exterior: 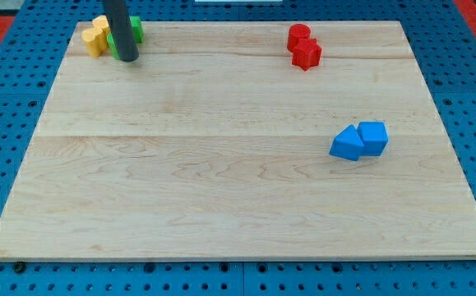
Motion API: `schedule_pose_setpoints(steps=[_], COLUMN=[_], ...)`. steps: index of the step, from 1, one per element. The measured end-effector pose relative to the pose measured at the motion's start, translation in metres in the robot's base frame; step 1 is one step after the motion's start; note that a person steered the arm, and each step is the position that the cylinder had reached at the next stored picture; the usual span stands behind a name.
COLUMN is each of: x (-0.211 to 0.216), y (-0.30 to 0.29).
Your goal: Separate the red circle and the red star
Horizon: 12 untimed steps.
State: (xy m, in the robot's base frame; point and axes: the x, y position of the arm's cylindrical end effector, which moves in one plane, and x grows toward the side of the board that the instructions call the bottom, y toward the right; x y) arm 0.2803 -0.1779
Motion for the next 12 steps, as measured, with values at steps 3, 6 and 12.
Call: schedule_pose_setpoints(steps=[3, 6, 12], x=[0.006, 0.115, -0.069], y=[0.011, 0.33, 0.313])
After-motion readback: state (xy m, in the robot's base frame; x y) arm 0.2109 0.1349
